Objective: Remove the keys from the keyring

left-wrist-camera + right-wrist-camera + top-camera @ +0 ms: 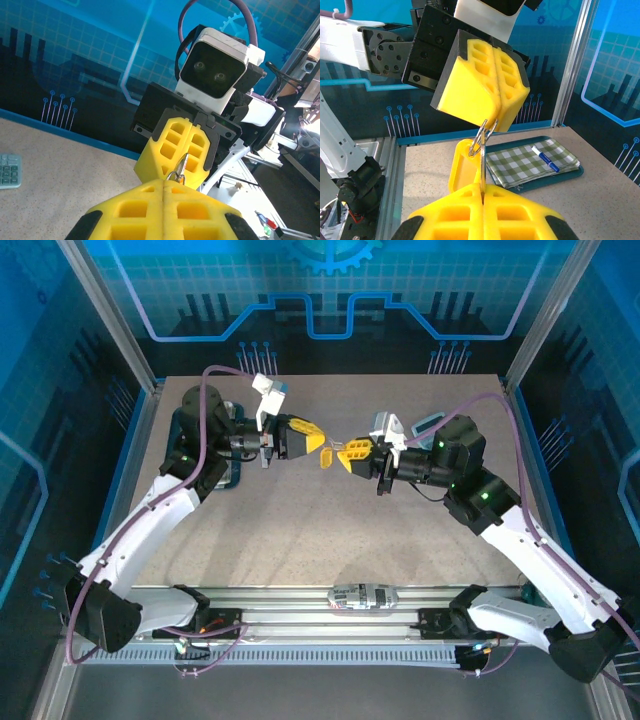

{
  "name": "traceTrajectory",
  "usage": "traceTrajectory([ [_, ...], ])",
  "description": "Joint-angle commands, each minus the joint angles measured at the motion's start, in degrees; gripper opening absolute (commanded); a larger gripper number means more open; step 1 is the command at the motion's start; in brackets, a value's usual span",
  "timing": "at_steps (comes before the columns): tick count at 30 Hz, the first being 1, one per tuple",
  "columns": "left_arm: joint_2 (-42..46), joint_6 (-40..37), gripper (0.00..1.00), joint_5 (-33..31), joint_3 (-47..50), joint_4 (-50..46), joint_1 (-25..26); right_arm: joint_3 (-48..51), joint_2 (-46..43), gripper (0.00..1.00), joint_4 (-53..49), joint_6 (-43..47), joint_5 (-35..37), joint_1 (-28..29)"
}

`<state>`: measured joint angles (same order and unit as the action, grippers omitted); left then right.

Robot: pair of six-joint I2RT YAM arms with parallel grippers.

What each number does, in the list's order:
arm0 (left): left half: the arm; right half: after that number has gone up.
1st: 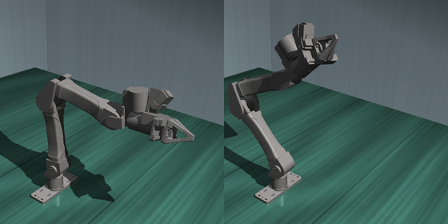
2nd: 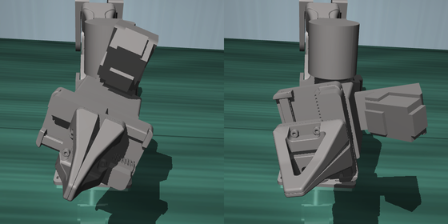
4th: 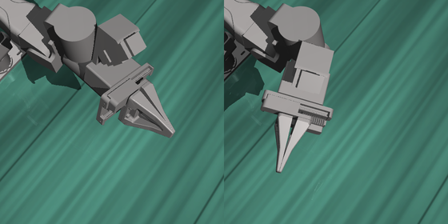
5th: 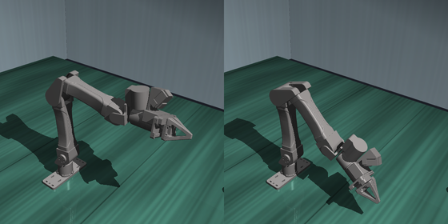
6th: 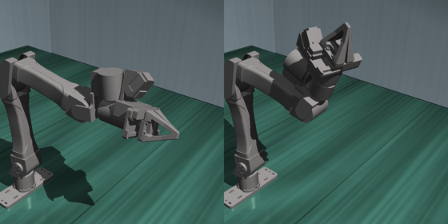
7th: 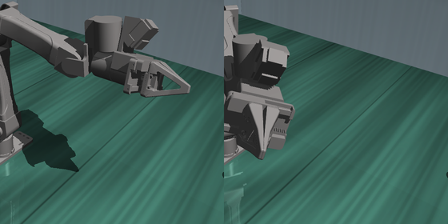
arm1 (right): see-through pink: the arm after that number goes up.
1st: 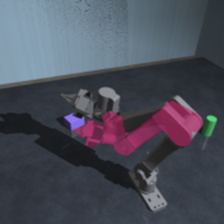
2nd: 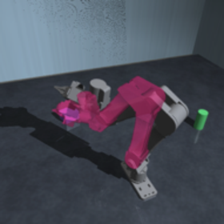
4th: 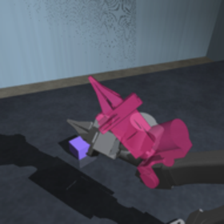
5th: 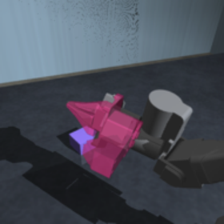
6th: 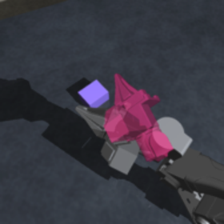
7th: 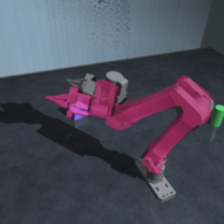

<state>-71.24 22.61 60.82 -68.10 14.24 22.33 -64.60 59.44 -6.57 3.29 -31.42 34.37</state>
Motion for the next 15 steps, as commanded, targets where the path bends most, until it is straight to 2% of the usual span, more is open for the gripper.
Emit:
traceTrajectory([
  [1, 1.45, 1.02, 0.13, -1.85, 0.76, 1.63, -0.80, -0.87, -1.28, 0.00, 0.81, -0.79, 0.94, -0.43],
  [7, 3.81, -3.41, 0.39, -7.11, 2.15, -2.15, -1.03, -2.81, -0.21, 0.00, -2.29, -0.19, 2.45, -0.39],
  [15, 6.11, -8.10, 0.48, -14.92, 3.50, -6.00, -2.38, -4.75, 1.32, 0.00, -5.55, 0.23, 5.94, -0.27],
])
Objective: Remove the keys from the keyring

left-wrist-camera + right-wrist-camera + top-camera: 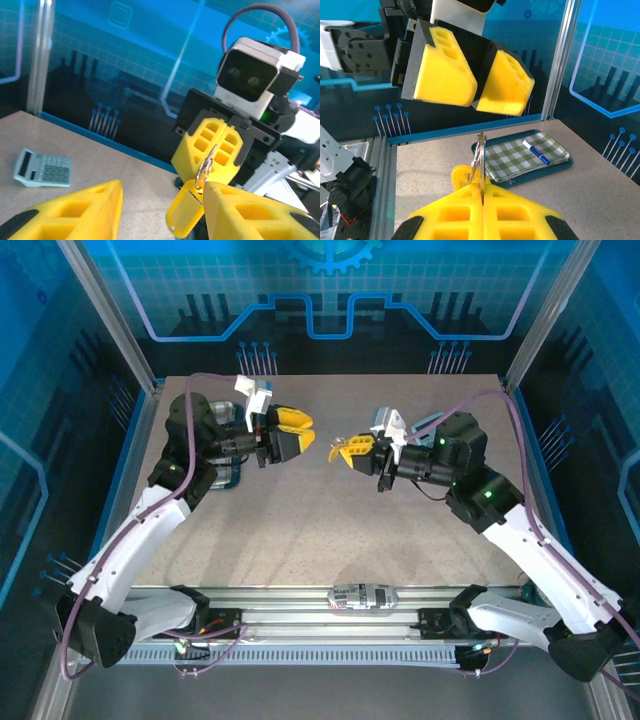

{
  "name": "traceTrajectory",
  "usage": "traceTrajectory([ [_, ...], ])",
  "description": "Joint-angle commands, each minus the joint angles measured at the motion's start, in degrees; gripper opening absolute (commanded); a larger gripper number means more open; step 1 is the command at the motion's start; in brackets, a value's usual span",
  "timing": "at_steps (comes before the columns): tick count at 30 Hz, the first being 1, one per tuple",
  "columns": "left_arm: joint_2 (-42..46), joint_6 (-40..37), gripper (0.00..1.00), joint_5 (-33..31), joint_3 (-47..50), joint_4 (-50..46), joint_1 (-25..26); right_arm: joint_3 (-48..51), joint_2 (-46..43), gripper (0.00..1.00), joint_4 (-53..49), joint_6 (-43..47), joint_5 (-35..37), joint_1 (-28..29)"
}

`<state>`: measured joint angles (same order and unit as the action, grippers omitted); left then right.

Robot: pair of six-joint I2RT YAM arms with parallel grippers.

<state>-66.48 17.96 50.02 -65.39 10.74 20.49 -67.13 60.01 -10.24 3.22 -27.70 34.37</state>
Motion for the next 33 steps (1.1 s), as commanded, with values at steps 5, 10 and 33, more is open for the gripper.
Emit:
traceTrajectory([
  [5, 1.97, -3.41, 0.56, -8.36, 1.93, -1.75, -0.54, -3.59, 1.98, 0.00, -3.71, 0.58, 3.94, -0.12],
  [10, -1.01, -2.08, 0.52, -1.61, -0.98, -2.17, -0.37, -4.67, 3.07, 0.00, -4.57, 0.73, 4.94, 0.13],
  [33, -8.08, -3.10, 0.48, 4.21, -7.71, -4.21, 3.58, -4.95, 3.84, 0.00, -4.60, 0.75, 4.76, 0.52],
])
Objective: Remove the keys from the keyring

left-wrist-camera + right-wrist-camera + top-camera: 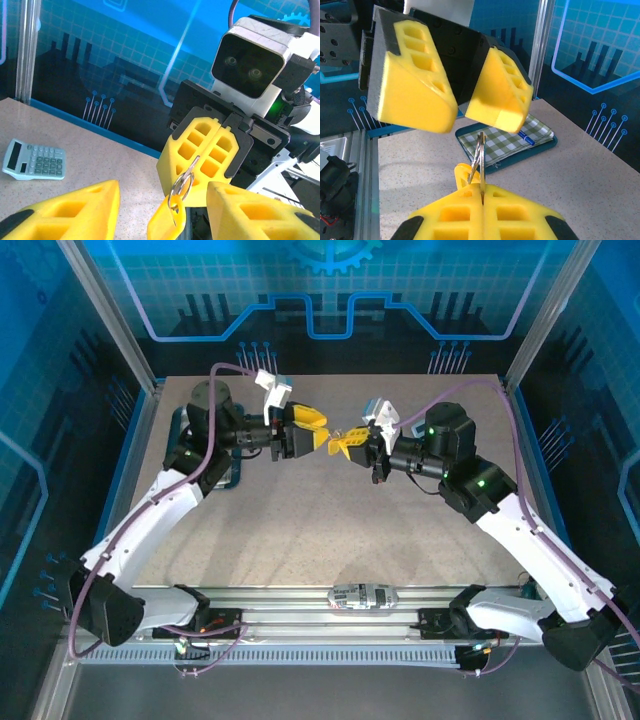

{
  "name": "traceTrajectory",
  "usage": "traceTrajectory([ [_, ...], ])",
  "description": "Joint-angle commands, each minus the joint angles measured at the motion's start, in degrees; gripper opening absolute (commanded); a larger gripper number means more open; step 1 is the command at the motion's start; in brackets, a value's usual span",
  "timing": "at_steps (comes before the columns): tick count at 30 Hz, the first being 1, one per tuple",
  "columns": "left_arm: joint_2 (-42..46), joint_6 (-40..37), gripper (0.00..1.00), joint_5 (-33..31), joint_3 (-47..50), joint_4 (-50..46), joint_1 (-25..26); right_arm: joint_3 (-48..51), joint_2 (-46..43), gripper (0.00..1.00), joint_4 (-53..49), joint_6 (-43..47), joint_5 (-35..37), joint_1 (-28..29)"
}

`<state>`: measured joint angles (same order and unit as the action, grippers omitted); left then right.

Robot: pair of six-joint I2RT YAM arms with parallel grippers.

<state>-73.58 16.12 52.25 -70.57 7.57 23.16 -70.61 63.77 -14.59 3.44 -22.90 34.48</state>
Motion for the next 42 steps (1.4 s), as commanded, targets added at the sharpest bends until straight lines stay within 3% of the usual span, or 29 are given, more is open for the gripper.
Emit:
traceTrajectory([
  [1, -1.19, -1.35, 0.47, 2.22, -2.65, -1.15, 1.08, -1.38, -0.09, 0.00, -0.18, 0.59, 0.00, 0.36],
  [4, -1.43, -1.27, 0.47, 2.61, -2.64, -1.07, 1.42, -1.29, -0.34, 0.00, -0.17, 0.66, 0.13, 0.35],
  [8, -1.46, -0.99, 0.38, 2.94, -2.69, -0.81, 1.63, -1.07, -0.40, 0.00, -0.13, 0.72, 0.13, 0.38],
  [13, -1.57, -1.00, 0.16, 3.60, -2.89, -0.46, 1.72, -0.58, -0.75, 0.00, 0.44, 0.40, 0.20, 0.40],
  [19, -1.38, -1.08, 0.00, 3.82, -2.50, -0.17, 1.70, -0.23, -1.27, 0.00, 0.94, 0.39, 0.20, 0.38],
  [24, -0.89, -0.38, 0.00, 3.56, -1.83, 0.90, 1.58, 0.44, -1.75, 0.00, 1.76, 0.34, 0.90, 0.33],
  [42, 0.54, 16.17, 0.00, 1.63, 5.17, 22.76, -2.06, 4.66, -4.52, 0.00, 7.23, -0.56, -1.75, 0.21],
])
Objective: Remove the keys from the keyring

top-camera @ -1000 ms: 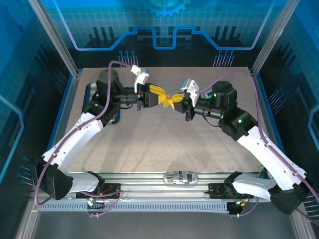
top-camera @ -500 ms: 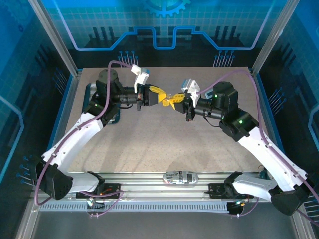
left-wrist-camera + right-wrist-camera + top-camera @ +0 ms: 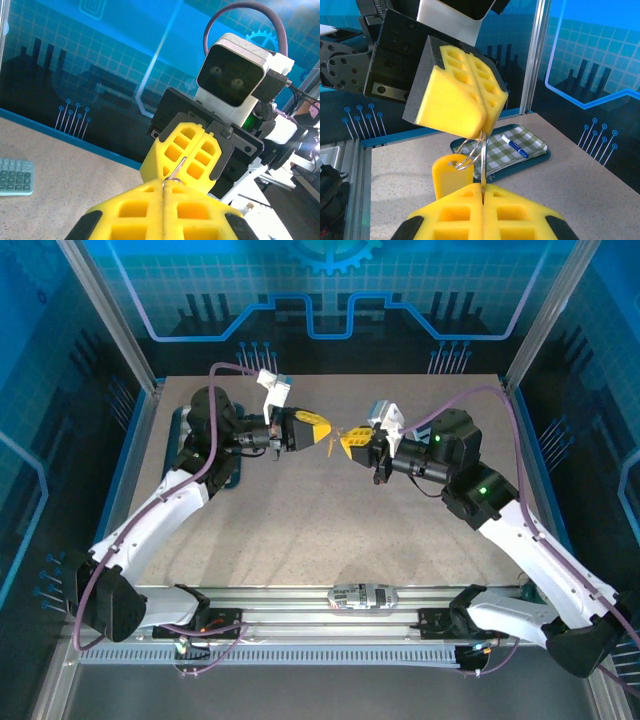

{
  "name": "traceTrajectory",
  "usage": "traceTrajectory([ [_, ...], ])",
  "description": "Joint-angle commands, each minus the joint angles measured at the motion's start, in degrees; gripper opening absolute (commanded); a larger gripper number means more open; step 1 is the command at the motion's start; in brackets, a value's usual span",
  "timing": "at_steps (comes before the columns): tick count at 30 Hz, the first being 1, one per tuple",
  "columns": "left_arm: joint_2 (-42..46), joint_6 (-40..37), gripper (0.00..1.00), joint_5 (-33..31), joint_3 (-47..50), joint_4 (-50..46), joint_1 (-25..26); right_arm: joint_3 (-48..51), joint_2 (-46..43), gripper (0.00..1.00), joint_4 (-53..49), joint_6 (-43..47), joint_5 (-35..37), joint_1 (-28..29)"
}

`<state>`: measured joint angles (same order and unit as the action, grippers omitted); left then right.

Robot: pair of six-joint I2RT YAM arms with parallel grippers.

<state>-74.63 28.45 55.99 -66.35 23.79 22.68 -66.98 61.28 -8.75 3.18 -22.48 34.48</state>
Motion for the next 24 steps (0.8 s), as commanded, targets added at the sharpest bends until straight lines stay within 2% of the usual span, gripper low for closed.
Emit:
traceTrajectory([
  [1, 1.55, 4.65, 0.00, -2.15, 1.08, 7.59, -1.67, 1.28, -2.16, 0.00, 1.75, -0.42, -2.35, 0.24],
  [12, 0.98, 11.44, 0.00, -2.60, 2.32, 16.04, -1.93, 3.94, -3.70, 0.00, 5.63, -1.18, -3.58, 0.17],
  [18, 1.23, 10.82, 0.00, -2.25, 2.54, 15.14, -1.93, 3.72, -3.79, 0.00, 5.88, -1.78, -3.11, 0.19],
  [19, 1.38, 10.31, 0.05, -1.84, 2.49, 14.48, -2.02, 3.47, -3.71, 0.00, 5.47, -1.65, -2.82, 0.21],
  [20, 1.55, 9.42, 0.14, -1.35, 2.32, 13.27, -2.02, 3.15, -3.58, 0.00, 4.89, -1.46, -2.53, 0.24],
  [24, 2.54, 5.08, 0.34, -0.09, 1.18, 6.23, -2.20, 0.82, -2.26, 0.00, 1.20, -0.78, -0.89, 0.17],
])
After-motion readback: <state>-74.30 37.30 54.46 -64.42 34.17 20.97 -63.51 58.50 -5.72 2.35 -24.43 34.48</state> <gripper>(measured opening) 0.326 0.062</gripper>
